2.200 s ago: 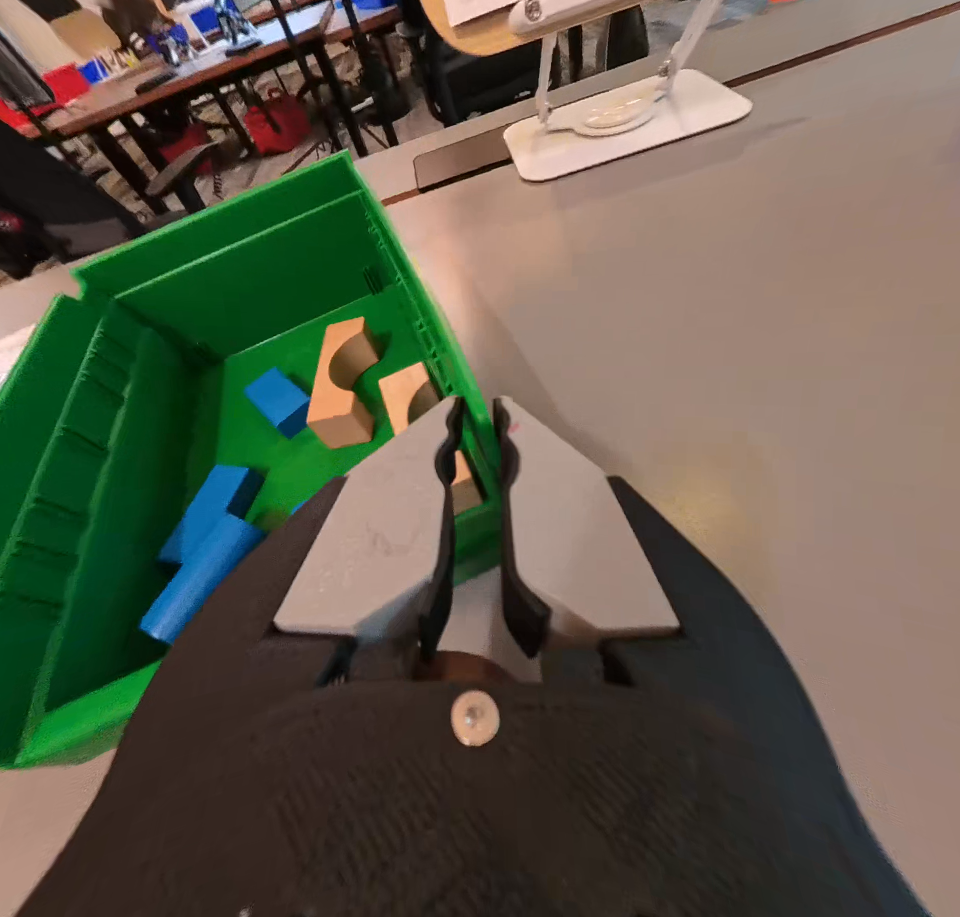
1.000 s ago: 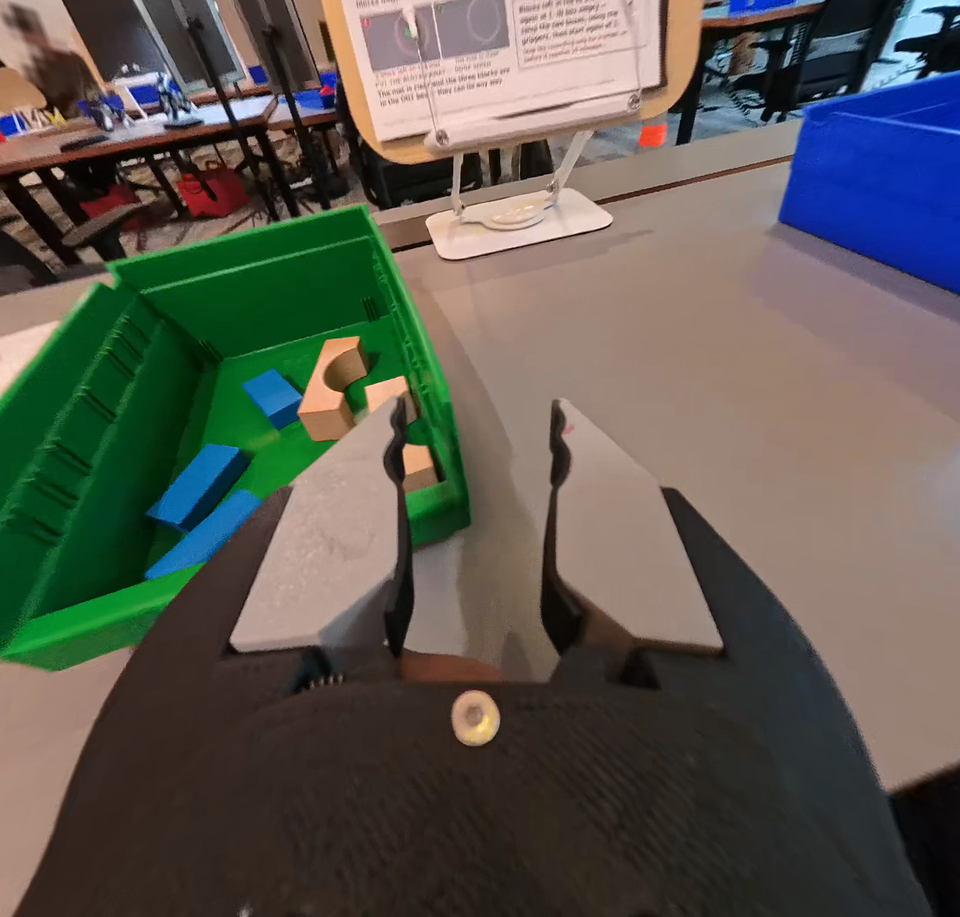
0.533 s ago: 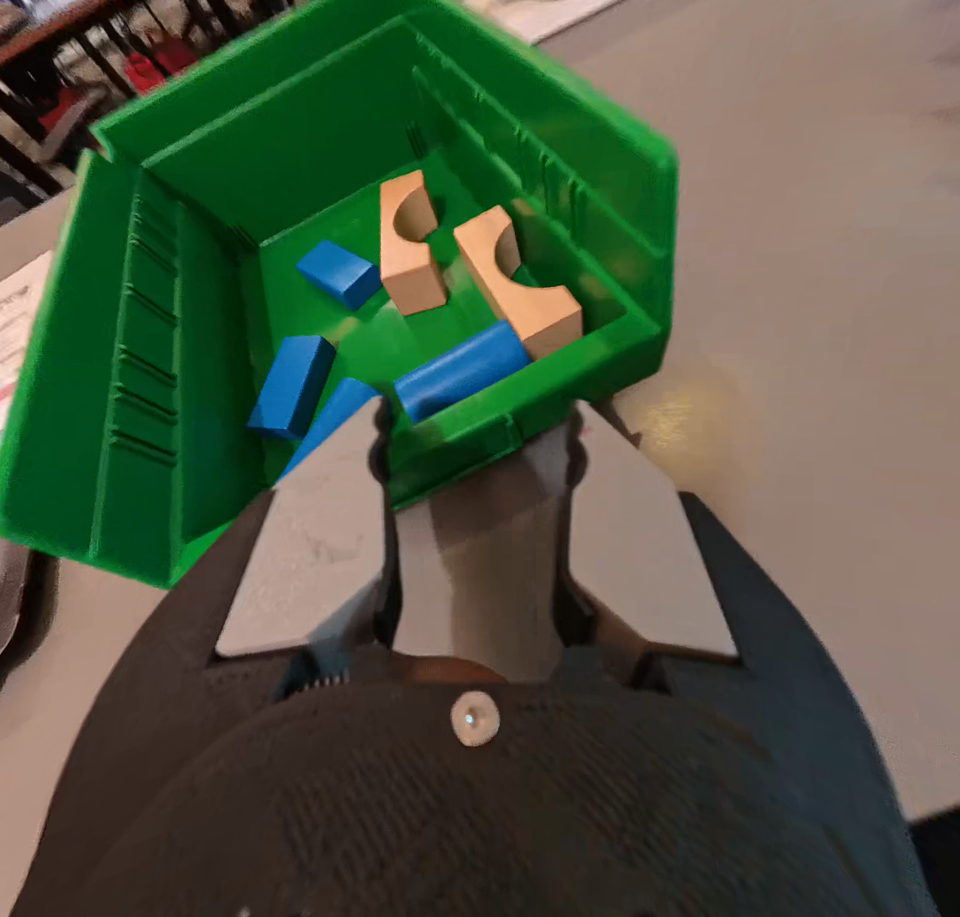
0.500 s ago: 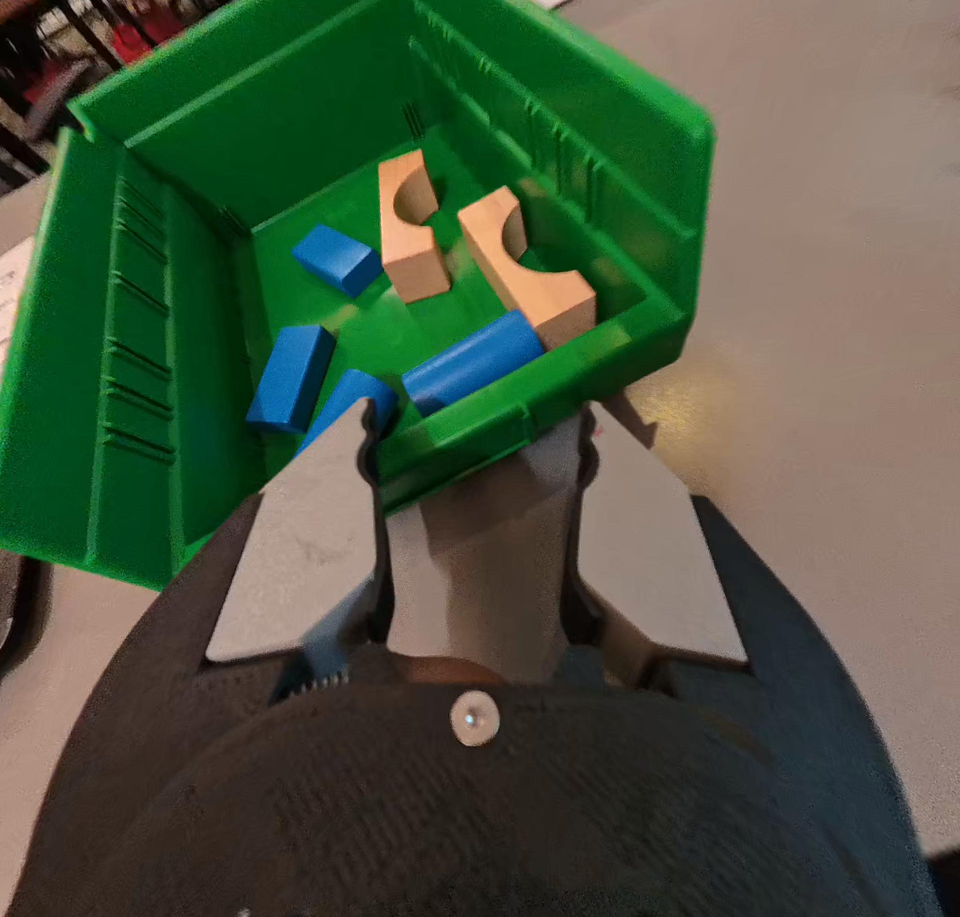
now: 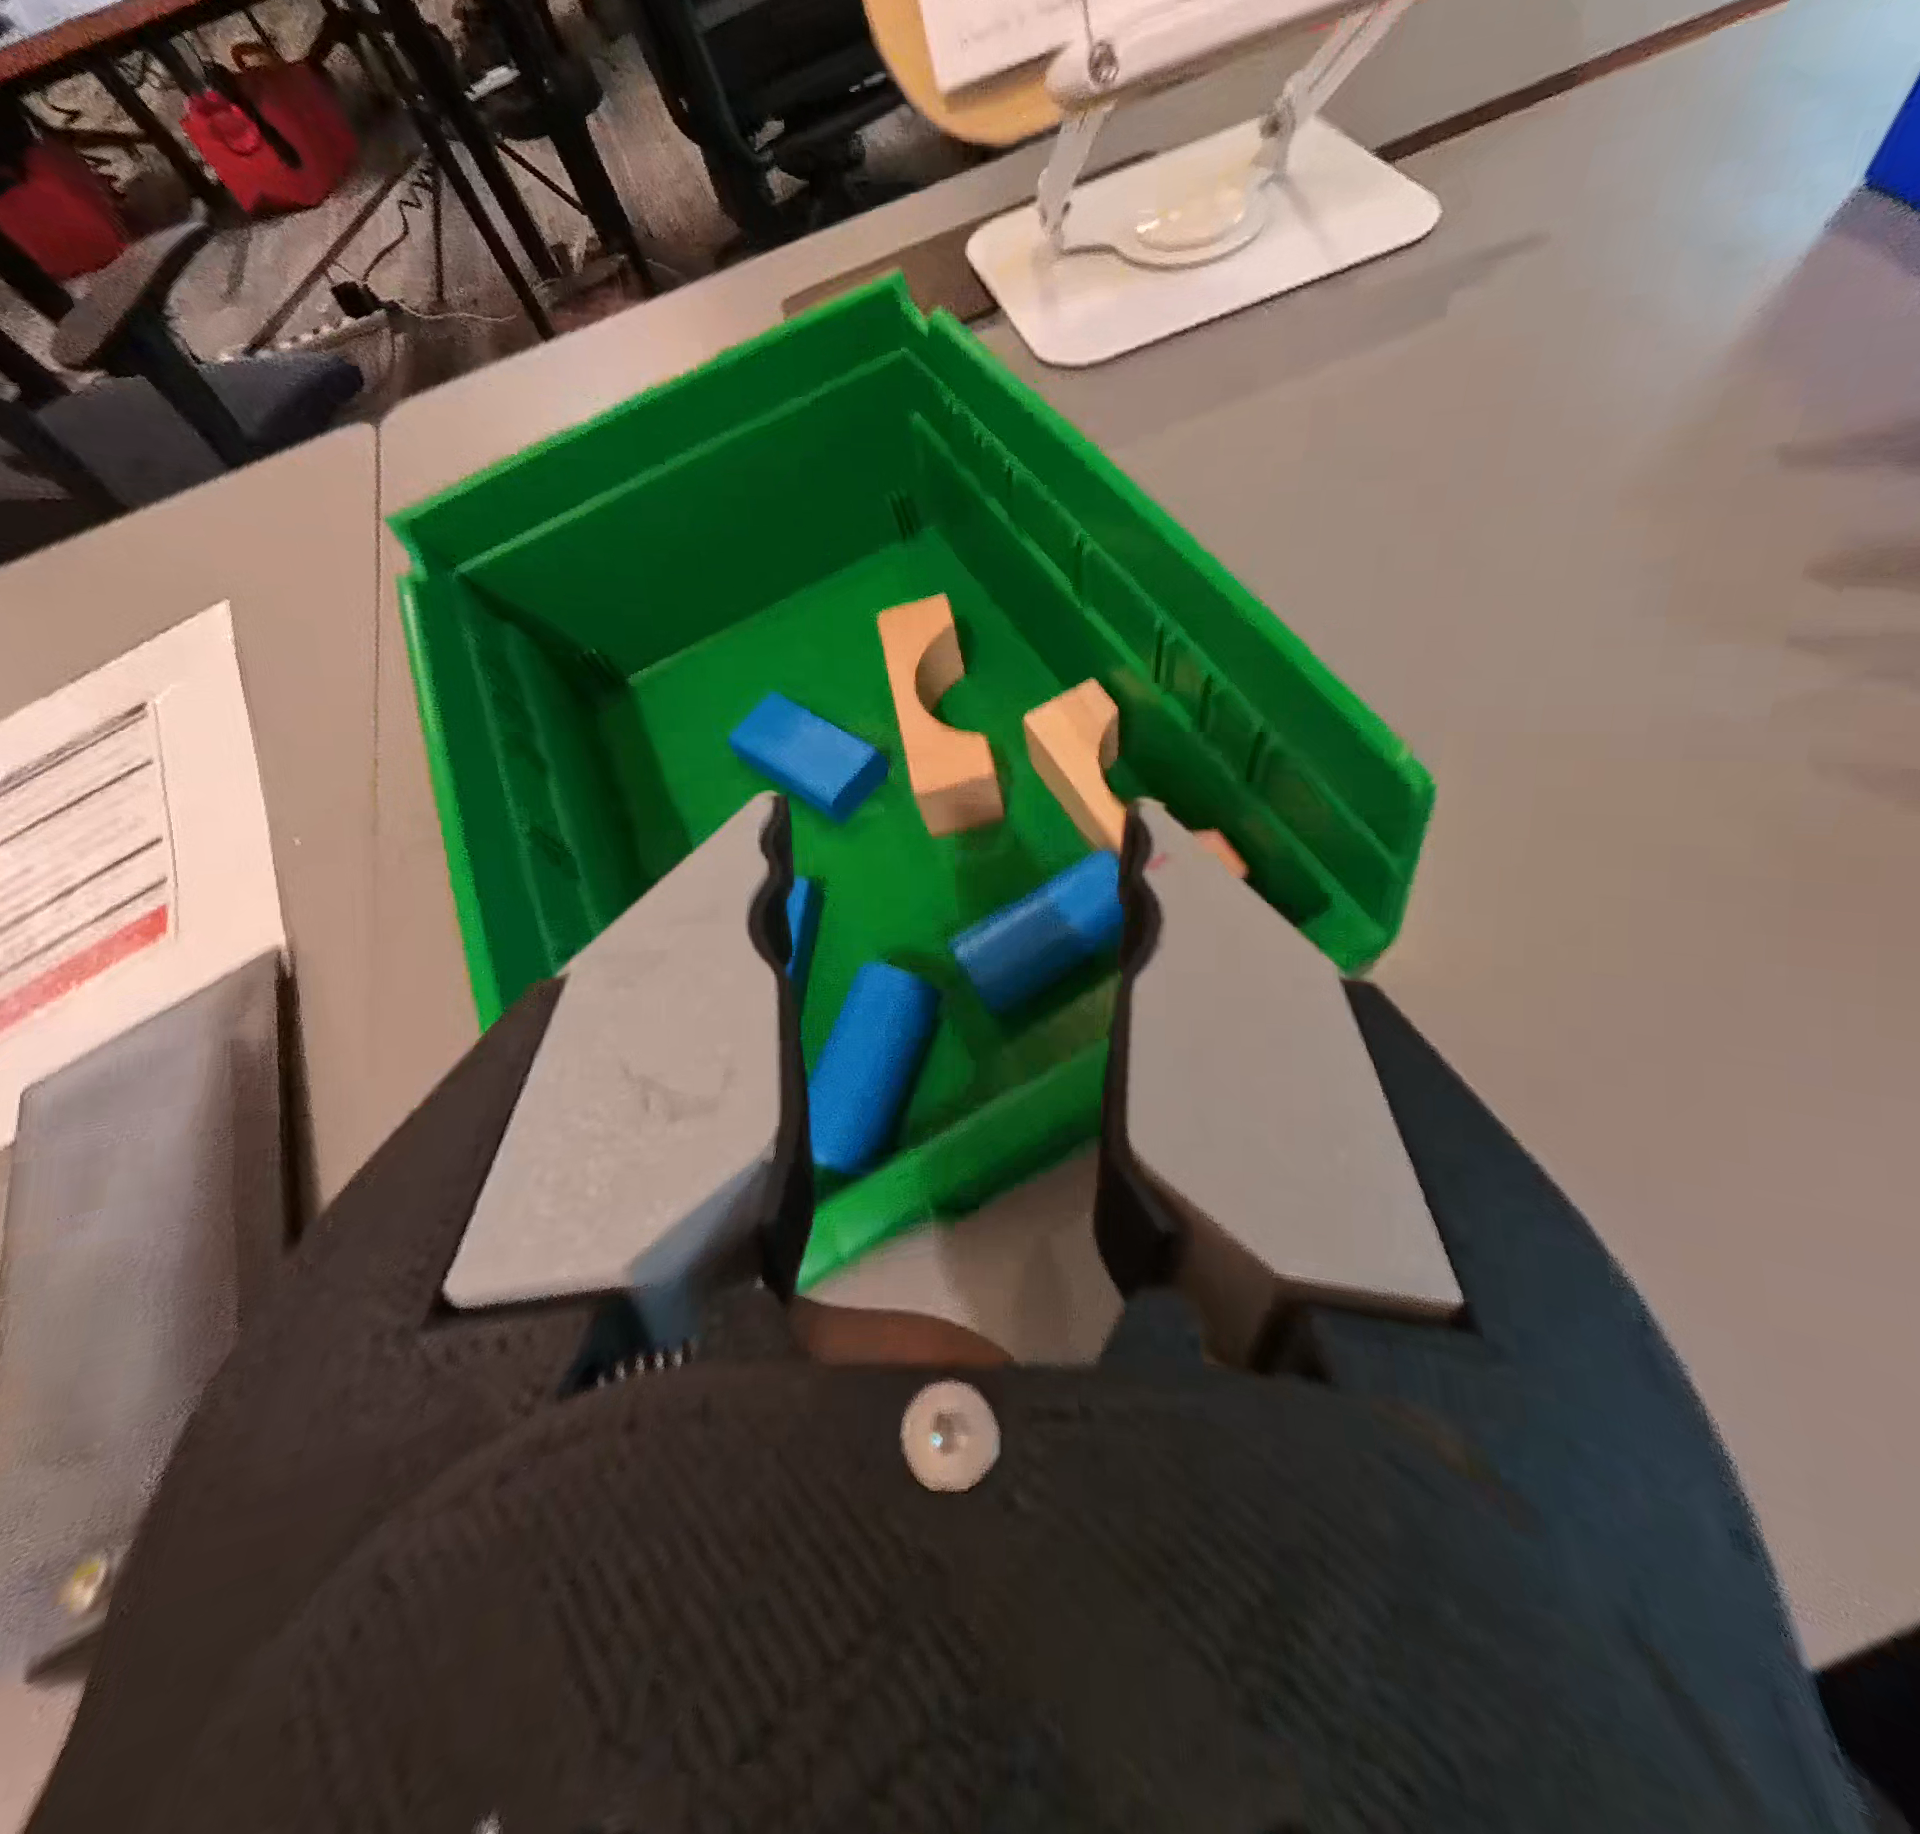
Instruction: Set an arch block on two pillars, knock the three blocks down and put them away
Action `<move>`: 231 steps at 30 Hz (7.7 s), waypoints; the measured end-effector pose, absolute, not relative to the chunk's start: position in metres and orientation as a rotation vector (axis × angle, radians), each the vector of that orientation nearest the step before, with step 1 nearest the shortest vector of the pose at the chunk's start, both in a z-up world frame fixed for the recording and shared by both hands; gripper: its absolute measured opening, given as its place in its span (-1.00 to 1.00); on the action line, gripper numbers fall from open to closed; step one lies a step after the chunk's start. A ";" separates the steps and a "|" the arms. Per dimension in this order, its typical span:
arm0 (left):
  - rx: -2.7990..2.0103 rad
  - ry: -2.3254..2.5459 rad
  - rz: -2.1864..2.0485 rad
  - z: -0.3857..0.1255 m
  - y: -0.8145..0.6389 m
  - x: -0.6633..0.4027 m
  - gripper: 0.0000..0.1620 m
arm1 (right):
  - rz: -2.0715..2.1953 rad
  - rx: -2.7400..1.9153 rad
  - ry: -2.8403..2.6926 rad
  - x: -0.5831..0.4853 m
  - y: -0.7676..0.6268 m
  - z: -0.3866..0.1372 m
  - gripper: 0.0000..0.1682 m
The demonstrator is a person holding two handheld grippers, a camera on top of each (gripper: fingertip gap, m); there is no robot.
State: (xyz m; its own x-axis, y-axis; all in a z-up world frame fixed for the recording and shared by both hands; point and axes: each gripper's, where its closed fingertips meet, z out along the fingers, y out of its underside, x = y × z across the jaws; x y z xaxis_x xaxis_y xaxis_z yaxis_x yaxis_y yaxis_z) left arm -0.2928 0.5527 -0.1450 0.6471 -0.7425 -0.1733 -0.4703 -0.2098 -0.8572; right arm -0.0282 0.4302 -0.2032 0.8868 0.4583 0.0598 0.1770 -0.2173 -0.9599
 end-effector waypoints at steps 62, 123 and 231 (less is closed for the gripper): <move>-2.618 1.593 0.215 -0.280 0.621 -0.336 -0.63 | 0.186 -1.878 -0.467 -0.013 0.440 -0.223 -0.43; -1.000 1.639 -1.410 -0.189 0.390 -0.029 -0.64 | 0.728 -1.604 -0.666 -0.047 0.405 -0.175 -0.65; -1.755 1.690 -0.787 -0.278 0.445 -0.038 -0.67 | 0.270 -2.082 -0.406 0.001 0.435 -0.251 -0.62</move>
State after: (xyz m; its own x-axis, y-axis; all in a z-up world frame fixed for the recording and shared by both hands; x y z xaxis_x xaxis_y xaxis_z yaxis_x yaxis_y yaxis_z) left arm -0.0383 0.4451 -0.2783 0.0268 -0.9993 0.0245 -0.6621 -0.0361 -0.7485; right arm 0.0006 0.4346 -0.2515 0.9202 0.3905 -0.0287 0.1779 -0.4821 -0.8579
